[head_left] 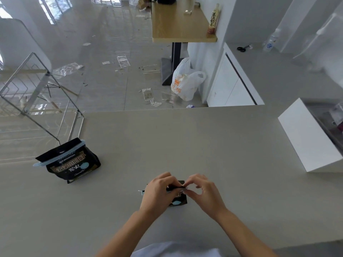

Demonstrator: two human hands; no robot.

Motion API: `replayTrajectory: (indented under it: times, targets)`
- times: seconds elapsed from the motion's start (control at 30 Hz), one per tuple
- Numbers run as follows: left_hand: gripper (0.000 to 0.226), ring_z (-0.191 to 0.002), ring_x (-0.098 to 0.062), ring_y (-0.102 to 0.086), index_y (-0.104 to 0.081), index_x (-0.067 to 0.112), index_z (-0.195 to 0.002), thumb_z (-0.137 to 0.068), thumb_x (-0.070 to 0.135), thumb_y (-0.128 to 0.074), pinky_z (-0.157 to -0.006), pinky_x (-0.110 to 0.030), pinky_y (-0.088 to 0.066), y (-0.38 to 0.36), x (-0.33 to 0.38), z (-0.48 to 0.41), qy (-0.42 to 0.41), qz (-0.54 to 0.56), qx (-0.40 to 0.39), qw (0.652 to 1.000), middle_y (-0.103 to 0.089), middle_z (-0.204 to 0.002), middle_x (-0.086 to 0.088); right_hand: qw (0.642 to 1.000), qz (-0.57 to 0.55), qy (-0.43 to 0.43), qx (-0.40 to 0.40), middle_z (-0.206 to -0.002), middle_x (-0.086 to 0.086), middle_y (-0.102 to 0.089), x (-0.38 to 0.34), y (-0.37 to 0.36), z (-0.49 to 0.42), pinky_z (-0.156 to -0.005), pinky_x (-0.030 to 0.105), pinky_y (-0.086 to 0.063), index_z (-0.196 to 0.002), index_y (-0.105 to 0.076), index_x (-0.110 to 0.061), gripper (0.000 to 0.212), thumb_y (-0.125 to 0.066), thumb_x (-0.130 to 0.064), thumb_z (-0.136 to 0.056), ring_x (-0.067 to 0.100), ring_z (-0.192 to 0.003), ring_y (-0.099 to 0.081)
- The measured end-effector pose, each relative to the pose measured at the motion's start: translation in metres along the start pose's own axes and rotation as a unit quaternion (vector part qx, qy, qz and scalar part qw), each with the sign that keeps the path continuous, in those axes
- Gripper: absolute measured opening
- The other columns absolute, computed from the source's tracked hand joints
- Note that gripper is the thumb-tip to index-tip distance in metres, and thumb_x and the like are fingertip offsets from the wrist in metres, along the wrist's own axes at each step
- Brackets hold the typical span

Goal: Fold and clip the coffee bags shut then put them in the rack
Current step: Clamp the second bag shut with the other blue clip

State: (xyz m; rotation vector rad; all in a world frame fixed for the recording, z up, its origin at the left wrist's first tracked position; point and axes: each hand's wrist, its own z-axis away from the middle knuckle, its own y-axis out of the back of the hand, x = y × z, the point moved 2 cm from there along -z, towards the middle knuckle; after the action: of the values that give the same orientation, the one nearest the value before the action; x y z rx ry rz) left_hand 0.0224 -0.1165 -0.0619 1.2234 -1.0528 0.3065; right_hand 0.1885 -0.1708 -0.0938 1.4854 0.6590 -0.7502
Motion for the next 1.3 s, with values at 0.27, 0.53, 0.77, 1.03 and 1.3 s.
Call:
replayTrajectory:
  times: [0.27,0.53,0.77,1.03,1.3]
  targets:
    - [0.010,-0.072,-0.010,-0.056,-0.066,0.026,-0.081,-0.079,0.036,-0.067,-0.058,-0.028,-0.044,-0.006,-0.002,-0.002,0.018,-0.093,-0.031,0.995,-0.063,-0.080,0.007,0.998,0.052,0.031,0.006,-0.095,-0.012,-0.063,-0.008,-0.004,0.001,-0.075,0.031,-0.053,-0.096,-0.068,-0.029,0.018,-0.070,-0.021,-0.080,0.006,-0.091,-0.058]
    - [0.010,-0.060,-0.010,-0.053,-0.064,0.022,-0.074,-0.077,0.031,-0.065,-0.051,-0.027,-0.037,-0.015,0.002,0.007,0.010,-0.121,-0.024,0.992,-0.063,-0.070,0.006,0.997,0.053,0.050,0.014,-0.090,-0.009,-0.059,-0.006,-0.007,0.011,-0.062,0.032,-0.054,-0.088,-0.062,-0.025,0.005,-0.064,-0.023,-0.085,0.007,-0.076,-0.059]
    - [0.010,-0.063,-0.013,-0.057,-0.065,0.022,-0.074,-0.076,0.032,-0.067,-0.055,-0.033,-0.045,-0.007,-0.003,0.003,-0.001,-0.113,-0.050,0.992,-0.066,-0.073,0.004,0.999,-0.020,0.017,-0.024,-0.090,-0.012,-0.057,-0.001,-0.009,0.002,-0.069,0.029,-0.050,-0.085,-0.063,-0.031,0.015,-0.069,-0.017,-0.082,0.008,-0.081,-0.058]
    - [0.015,-0.076,-0.009,-0.059,-0.066,0.031,-0.094,-0.081,0.037,-0.062,-0.062,-0.026,-0.044,-0.002,-0.007,0.000,-0.038,-0.088,-0.087,0.992,-0.065,-0.086,0.010,0.997,0.012,-0.028,-0.067,-0.094,-0.011,-0.063,-0.007,0.005,-0.011,-0.081,0.034,-0.050,-0.088,-0.065,-0.031,0.017,-0.070,-0.019,-0.078,0.004,-0.092,-0.057]
    - [0.047,-0.092,0.008,-0.059,-0.058,0.053,-0.098,-0.071,0.020,-0.076,-0.078,-0.008,-0.043,0.023,-0.052,0.028,0.044,0.045,-0.048,0.997,-0.065,-0.098,0.028,0.990,0.054,0.126,-0.041,-0.104,-0.014,-0.061,-0.075,-0.017,-0.014,-0.083,0.019,-0.042,-0.100,-0.057,-0.031,0.020,-0.060,-0.038,-0.082,0.004,-0.101,-0.053]
